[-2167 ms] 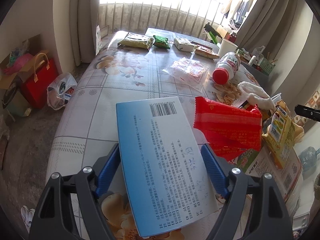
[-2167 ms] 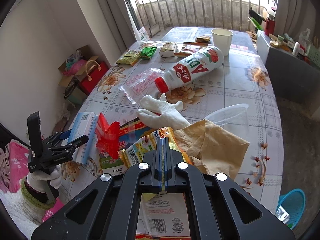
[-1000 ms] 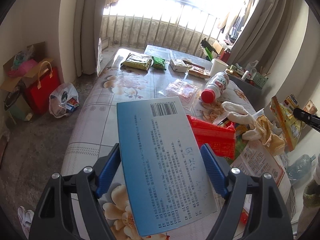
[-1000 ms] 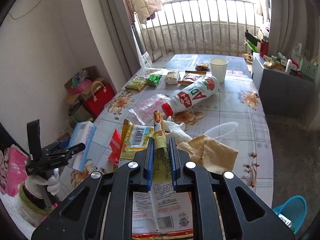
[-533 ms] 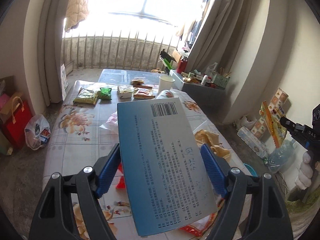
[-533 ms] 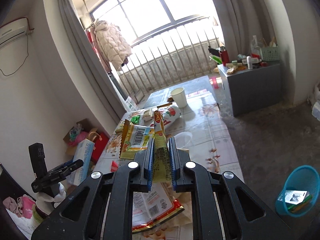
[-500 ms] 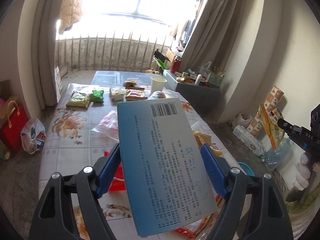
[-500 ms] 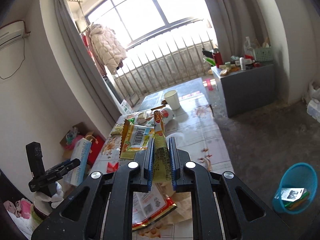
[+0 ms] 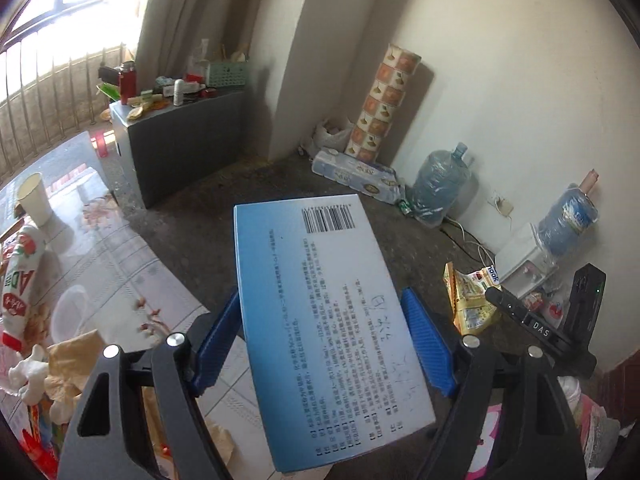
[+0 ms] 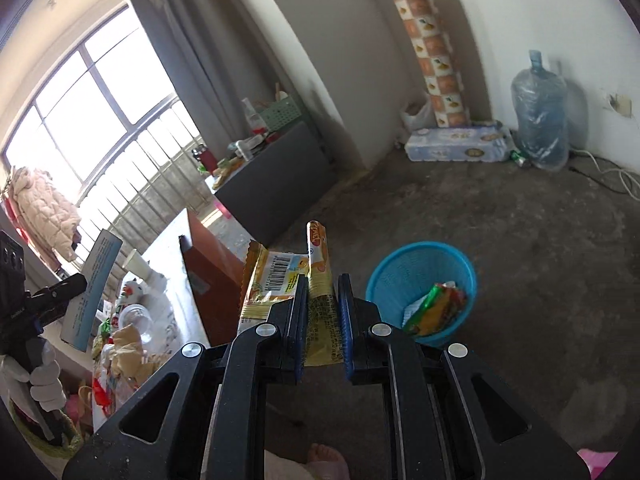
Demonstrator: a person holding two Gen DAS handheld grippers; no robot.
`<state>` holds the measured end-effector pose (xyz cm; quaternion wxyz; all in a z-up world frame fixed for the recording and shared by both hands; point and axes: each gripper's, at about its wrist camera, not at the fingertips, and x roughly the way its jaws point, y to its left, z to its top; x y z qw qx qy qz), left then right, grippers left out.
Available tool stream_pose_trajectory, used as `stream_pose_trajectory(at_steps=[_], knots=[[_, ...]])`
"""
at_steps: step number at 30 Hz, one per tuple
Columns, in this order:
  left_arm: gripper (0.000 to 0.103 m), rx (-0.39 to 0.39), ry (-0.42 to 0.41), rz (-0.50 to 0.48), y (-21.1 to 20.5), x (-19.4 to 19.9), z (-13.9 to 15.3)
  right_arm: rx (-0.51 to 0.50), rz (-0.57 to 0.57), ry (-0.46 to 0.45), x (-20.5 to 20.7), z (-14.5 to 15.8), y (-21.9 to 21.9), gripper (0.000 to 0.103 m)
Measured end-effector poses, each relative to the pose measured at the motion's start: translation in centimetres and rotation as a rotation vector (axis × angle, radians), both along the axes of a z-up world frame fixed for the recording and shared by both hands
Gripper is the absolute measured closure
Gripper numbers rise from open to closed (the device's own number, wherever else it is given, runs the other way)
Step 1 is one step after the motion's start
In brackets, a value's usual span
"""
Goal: Collect trash
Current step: 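Carry the card and wrapper to the blue wastebasket and open both tools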
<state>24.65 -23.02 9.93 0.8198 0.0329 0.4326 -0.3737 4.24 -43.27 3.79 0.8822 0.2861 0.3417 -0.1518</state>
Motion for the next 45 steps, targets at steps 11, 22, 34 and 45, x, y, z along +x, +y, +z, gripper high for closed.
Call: stream_pose_trajectory(at_steps=[11,22,34,45], knots=[[0.025,0.248,0.231,-0.103,-20.0,8.2,-14.9,0.161,-0.197,0.197,4.0,-11.9,-9.2,0.090],[0.019,0.252,0.310,0.018,-26.4,13.4,-22.3,0.221,-0.206,0.339,12.0,-20.7,-13.2,0.059],[0.019,0.165,0.216,0.000,-21.1,11.9,-15.9,0.241,-0.184,0.286,10.3,-19.9,-12.8,0.059],[0.019,0.006,0.055,-0.072,-7.1,6.7,-3.8,0.173,-0.068,0.185,8.4,-13.2,-8.9,0.058]])
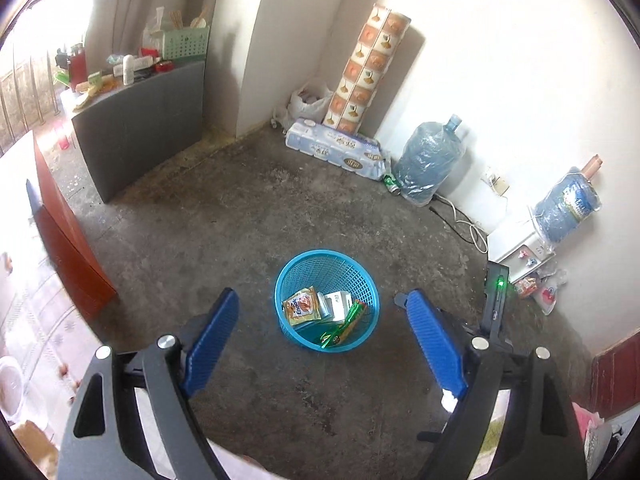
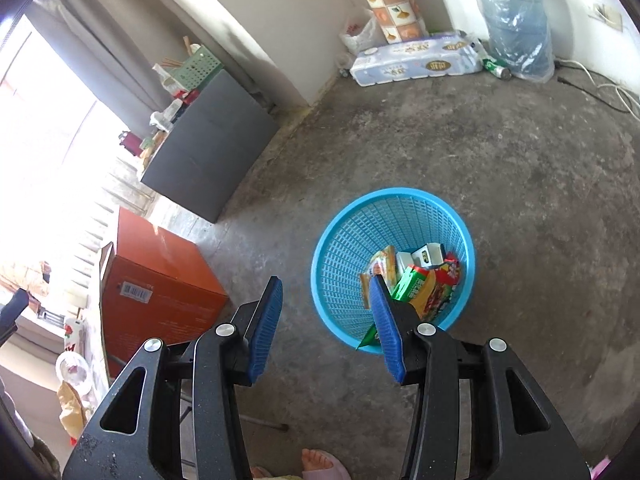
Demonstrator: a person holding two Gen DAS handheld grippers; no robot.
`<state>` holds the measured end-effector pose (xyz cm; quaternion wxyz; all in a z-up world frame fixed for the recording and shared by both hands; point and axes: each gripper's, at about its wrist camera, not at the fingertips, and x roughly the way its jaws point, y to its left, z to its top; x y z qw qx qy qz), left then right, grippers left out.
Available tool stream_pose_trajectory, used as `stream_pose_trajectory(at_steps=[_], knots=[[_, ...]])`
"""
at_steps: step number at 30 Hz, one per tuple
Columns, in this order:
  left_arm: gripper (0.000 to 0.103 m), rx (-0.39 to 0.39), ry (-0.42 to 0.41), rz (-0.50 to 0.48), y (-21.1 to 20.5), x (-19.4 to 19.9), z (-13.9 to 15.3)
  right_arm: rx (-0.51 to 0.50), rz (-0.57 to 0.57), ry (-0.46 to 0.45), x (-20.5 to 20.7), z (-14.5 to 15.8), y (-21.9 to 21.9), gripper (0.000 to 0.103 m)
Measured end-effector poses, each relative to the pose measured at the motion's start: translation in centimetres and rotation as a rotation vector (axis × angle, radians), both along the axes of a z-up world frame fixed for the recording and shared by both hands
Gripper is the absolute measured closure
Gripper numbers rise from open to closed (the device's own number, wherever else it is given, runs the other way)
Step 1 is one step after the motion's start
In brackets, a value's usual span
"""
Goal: Collect trash
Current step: 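Carry the card and wrapper to the blue wastebasket and open both tools, then grasp the large printed snack bag with the right tool and lift it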
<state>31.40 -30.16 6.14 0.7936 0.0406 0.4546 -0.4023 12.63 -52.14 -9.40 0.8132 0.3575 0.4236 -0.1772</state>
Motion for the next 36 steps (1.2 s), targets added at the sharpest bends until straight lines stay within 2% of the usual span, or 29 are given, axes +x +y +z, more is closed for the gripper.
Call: stream_pose_trajectory(at_steps=[4,8,13,16,19,22,25,29,31,36], knots=[[0.019,-0.031,-0.084,0.040,8.9,-2.7,3.9,-0.028,0.097,-0.060,-1.4,3.6,3.5,0.050],[0.019,-0.049,-0.158,0.163,19.0,-5.7,5.6,-0.004,0.237,-0.117,-2.9,6.0,8.2,0.043],[0.019,-0.060,-0.184,0.373,30.0,-9.6,4.3,0.109,0.419,-0.173,-3.4,7.3,14.4,0.038],[0.019,-0.067,-0.174,0.477,34.2,-12.3,2.5,0.196,0.514,-0.216,-2.6,7.8,18.0,0.038],[0.019,-0.059,-0.177,0.549,37.1,-14.6,0.5,0.234,0.625,-0.250,-0.9,8.4,22.2,0.038],[0.019,-0.045,-0.154,0.569,38.1,-16.3,-2.1,0.281,0.703,-0.253,1.3,7.8,26.0,0.039],[0.028,-0.001,-0.140,0.571,37.8,-17.1,-4.3,0.332,0.732,-0.220,2.8,6.6,29.6,0.044],[0.045,0.036,-0.107,0.576,37.9,-17.1,-6.9,0.278,0.714,-0.121,4.8,4.8,32.1,0.052],[0.053,0.051,-0.089,0.581,38.1,-16.7,-8.0,0.263,0.710,-0.084,4.4,4.7,33.5,0.055],[0.067,0.038,-0.014,0.587,39.1,-15.9,-10.7,0.295,0.755,-0.092,4.1,5.1,35.1,0.060]])
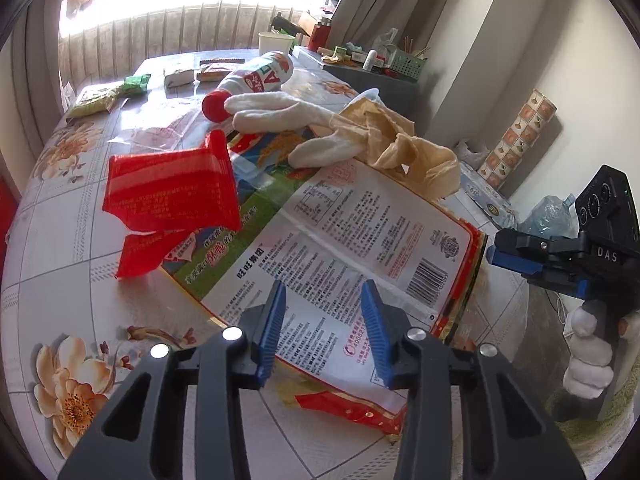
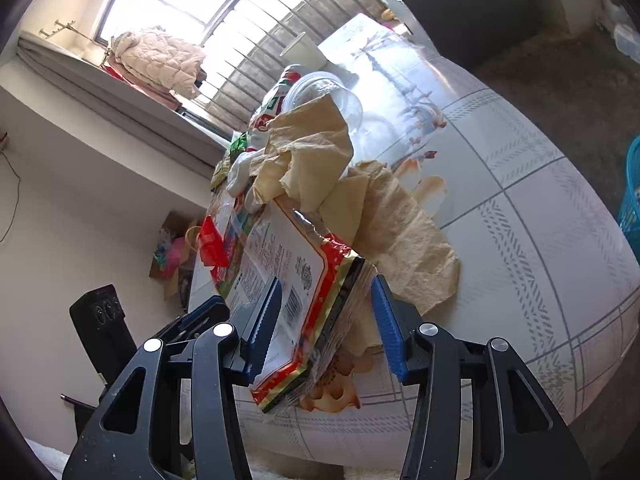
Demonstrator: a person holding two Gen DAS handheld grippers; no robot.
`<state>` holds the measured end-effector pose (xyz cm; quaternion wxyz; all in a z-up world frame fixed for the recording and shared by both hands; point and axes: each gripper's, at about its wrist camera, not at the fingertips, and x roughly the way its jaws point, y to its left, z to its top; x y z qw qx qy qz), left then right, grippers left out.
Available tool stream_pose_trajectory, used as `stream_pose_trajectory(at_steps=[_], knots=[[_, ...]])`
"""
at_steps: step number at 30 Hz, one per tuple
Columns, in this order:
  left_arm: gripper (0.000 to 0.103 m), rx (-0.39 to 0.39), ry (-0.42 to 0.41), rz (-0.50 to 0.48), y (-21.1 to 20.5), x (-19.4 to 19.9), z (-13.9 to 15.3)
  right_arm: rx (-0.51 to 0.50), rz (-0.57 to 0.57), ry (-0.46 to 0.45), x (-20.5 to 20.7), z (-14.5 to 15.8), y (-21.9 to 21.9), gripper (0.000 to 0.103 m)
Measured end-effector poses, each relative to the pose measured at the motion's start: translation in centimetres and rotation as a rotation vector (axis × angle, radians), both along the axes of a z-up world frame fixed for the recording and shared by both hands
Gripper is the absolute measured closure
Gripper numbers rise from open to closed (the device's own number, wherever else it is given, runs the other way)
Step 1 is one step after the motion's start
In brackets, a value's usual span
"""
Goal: Collect trash
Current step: 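Grasp the large printed snack bag with the right tool and lift it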
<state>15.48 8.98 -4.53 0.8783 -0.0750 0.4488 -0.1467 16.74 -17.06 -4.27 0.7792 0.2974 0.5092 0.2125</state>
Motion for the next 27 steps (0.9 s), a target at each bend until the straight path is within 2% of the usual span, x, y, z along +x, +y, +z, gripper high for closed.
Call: stream_pose_trajectory(at_steps=[3,5,9,12,16,19,22,24,27], knots=[[0.072,-0.025,0.043,-0.002,0.3,0.0,-1.4,0.128,0.012,0.001,-0.1,-0.2,-0.3,0.067],[0.075,-0.037,0.060,-0.005,0.3,-0.1,-2.0,0.184,0.008,0.005,-0.3,-0.5,-0.4,0.067],[0.076,-0.061,0.069,-0.008,0.5,-0.2,-2.5,0.062,-0.002,0.038,0.1,-1.3,1.0,0.069],[0.076,-0.082,0.074,-0.013,0.8,-0.2,-2.6,0.057,0.009,0.043,0.1,-1.3,1.7,0.070],[0.076,-0.111,0.079,-0.019,1.5,0.2,-2.8,0.131,0.045,0.011,-0.1,-0.8,2.8,0.070],[0.076,-0.120,0.072,-0.021,1.5,0.0,-2.8,0.088,0.068,0.025,0.0,-1.1,4.2,0.072],[0.076,-0.123,0.062,-0.025,1.6,-0.2,-2.9,0.068,0.077,0.038,0.2,-1.5,5.6,0.076],[0.076,-0.127,0.058,-0.026,1.7,-0.4,-3.0,0.037,0.084,0.040,0.2,-1.6,6.5,0.088],[0.076,-0.136,0.055,-0.022,1.9,-0.6,-3.0,-0.041,0.093,0.044,0.2,-1.8,8.1,0.097]])
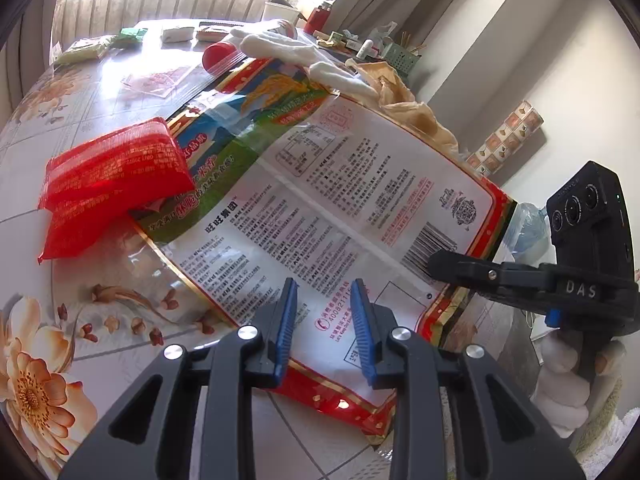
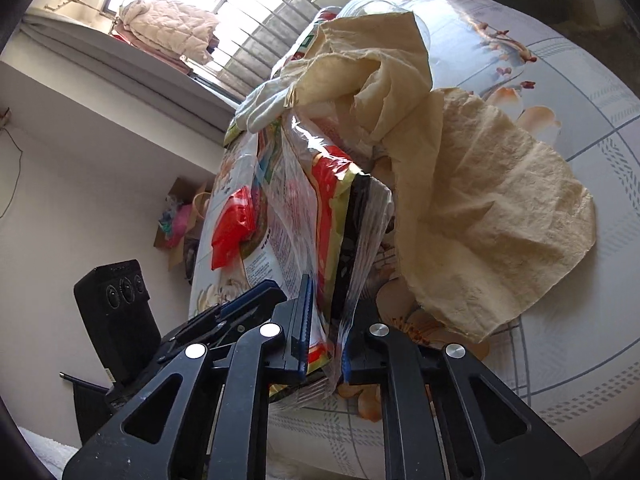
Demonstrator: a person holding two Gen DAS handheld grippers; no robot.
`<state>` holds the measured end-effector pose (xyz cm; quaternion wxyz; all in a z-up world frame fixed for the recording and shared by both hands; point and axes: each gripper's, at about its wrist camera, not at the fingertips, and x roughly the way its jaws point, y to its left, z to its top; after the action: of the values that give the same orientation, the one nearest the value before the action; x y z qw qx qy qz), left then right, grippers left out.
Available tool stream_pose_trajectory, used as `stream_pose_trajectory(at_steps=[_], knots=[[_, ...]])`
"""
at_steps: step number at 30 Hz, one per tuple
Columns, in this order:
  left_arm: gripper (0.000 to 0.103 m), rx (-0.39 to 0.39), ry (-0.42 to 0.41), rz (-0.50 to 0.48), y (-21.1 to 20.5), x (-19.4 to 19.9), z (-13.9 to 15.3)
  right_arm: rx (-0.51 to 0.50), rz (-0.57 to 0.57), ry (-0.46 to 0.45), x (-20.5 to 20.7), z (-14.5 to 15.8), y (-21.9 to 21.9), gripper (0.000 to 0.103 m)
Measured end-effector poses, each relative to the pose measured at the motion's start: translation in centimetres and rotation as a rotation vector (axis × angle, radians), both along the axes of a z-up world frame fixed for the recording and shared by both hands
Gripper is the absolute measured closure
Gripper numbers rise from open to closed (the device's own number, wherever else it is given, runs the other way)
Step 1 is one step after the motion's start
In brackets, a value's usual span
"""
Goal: Collect trash
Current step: 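Grasp the large printed snack bag with the right tool and lift it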
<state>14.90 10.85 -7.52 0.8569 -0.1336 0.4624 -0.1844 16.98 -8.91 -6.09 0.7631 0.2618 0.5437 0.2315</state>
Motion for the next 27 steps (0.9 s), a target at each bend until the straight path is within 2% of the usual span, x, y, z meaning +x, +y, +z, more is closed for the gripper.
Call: stream_pose_trajectory(at_steps=[3,7,9,11,12,14,16,18,23,27], knots=[[0.076,-0.021,-0.001,0.014,0.5,-0.3,0.1,-0.042,0.011,-0.030,-0.3,0.4,0.6,0.102],[0.076,-0.036,-0.057,0.028,1.4,-1.6,1.8,-0.067,0.034,-0.062,-0.5,1.3,0.9,0.103],[0.071,-0.033,-0.110,0.052,2.5,-2.3,3.1,-0.072,0.040,-0.067,-0.6,1.4,1.0,0.103],[0.059,-0.006,-0.168,0.098,3.8,-2.7,4.4,-0.067,0.043,-0.067,-0.6,1.4,0.7,0.103],[0.056,0.019,-0.194,0.123,4.5,-2.8,5.0,-0.062,0.044,-0.066,-0.7,1.4,0.7,0.103],[0.042,0.089,-0.221,0.174,5.8,-2.4,5.7,-0.055,0.046,-0.065,-0.5,1.3,1.0,0.103],[0.037,0.157,-0.231,0.224,6.9,-1.6,6.1,-0.045,0.048,-0.061,-0.3,1.1,0.8,0.103],[0.034,0.216,-0.239,0.229,7.3,-0.9,6.2,-0.043,0.052,-0.058,-0.5,1.1,0.8,0.103],[0.025,0.366,-0.252,0.115,6.2,1.2,5.7,-0.035,0.055,-0.042,-0.3,1.0,0.8,0.103],[0.024,0.488,-0.238,0.017,4.5,3.0,4.5,-0.036,0.055,-0.038,-0.3,1.0,0.7,0.103]])
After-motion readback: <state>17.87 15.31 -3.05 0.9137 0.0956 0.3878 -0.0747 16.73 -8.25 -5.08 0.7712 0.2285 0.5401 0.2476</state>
